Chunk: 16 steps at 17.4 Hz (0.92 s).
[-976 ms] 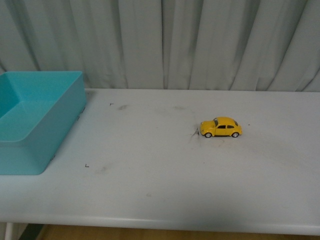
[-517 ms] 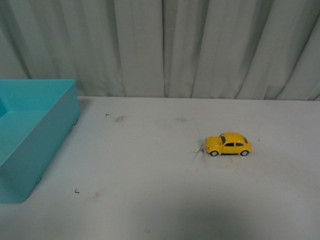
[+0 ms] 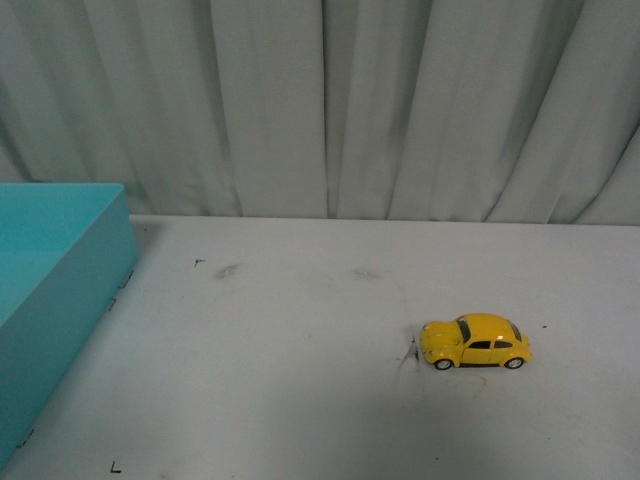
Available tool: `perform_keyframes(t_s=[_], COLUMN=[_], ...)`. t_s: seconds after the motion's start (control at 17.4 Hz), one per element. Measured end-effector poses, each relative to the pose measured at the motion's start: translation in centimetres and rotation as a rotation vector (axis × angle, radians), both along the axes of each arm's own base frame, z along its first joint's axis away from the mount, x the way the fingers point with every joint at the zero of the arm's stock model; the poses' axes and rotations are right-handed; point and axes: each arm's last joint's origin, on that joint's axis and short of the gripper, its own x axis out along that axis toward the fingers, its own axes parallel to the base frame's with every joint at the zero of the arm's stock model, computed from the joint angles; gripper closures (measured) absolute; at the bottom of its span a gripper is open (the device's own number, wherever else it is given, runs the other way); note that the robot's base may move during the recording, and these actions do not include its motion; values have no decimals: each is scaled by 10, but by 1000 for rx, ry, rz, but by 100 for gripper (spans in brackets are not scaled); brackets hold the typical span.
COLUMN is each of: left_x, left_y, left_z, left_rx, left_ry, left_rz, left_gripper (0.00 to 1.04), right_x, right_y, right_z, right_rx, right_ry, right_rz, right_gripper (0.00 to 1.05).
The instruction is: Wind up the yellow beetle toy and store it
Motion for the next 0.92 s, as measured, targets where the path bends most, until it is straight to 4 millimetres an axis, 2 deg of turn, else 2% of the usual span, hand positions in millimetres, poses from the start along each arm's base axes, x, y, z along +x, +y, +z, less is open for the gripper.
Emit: perform_keyframes(t_s=[0.69, 0.75, 0.8, 0.92], left_x=[0, 0, 0, 0], left_y=[0, 0, 0, 0], left_z=[0, 0, 0, 0], left_rx=[0, 0, 0, 0], left_ry=[0, 0, -1, 0], left_rz=[0, 0, 0, 0], left_gripper=[7, 7, 7, 7], right_x=[0, 1, 14, 52], right_y=[0, -2, -11, -41], right_z=[0, -2, 2, 23], right_rx=[0, 79, 178, 250], right_ry=[0, 158, 228, 165], right_rz=[0, 51, 34, -46], right_gripper=[7, 7, 7, 7])
